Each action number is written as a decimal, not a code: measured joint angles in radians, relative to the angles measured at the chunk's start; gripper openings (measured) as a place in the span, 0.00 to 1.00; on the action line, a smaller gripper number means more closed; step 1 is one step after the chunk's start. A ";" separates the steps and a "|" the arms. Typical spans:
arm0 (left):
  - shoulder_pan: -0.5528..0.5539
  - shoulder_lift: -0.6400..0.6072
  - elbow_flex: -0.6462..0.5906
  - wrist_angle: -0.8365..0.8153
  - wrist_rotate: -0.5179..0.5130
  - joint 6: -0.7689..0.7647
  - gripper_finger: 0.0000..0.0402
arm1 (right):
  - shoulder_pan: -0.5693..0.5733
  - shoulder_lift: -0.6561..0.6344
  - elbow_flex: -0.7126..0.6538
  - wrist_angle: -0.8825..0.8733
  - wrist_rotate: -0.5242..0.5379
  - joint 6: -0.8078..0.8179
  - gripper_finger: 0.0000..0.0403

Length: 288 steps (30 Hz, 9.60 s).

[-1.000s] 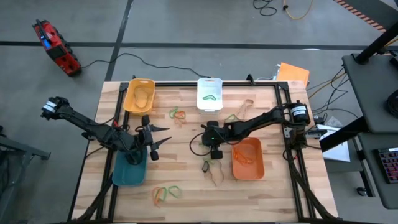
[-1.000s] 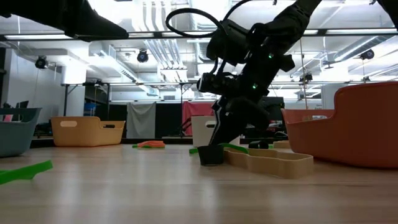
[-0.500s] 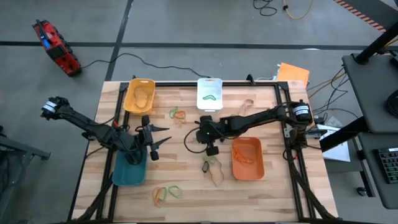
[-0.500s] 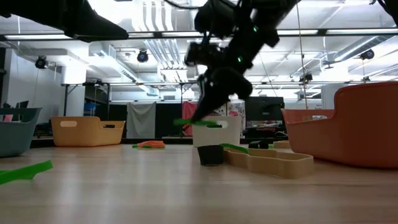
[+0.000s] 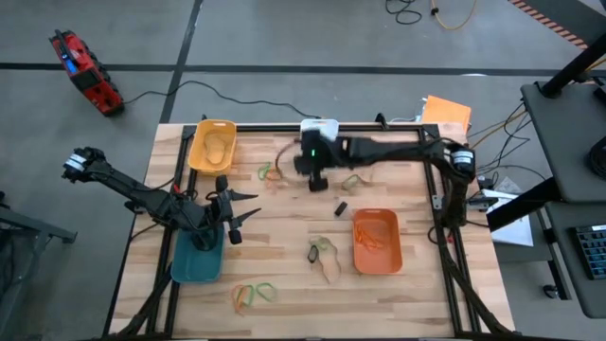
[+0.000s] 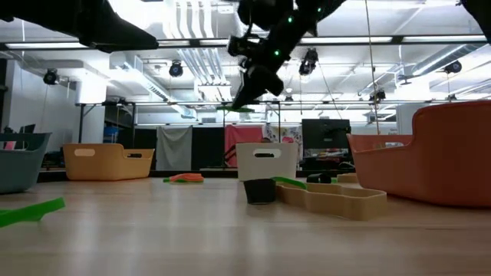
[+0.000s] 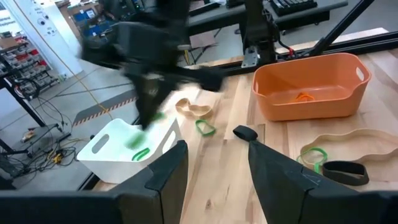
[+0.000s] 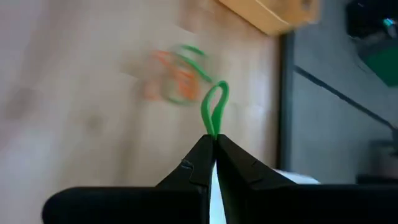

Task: Sort rubber bands into baskets
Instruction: Put the green rubber band into the white bin, then put the middle light brown rubber band into the yellow bin

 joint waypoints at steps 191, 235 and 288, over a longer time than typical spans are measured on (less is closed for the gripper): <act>0.206 1.273 0.803 -0.099 0.909 0.124 0.15 | 0.659 -0.577 -0.638 -0.033 0.051 1.134 0.17; 0.317 0.202 0.555 -0.777 -0.069 -0.025 0.00 | 0.658 -0.577 -0.665 0.012 0.368 1.113 0.17; 1.306 0.419 0.378 -0.741 0.124 0.130 0.00 | 0.656 -0.576 -0.683 0.031 0.471 1.120 0.17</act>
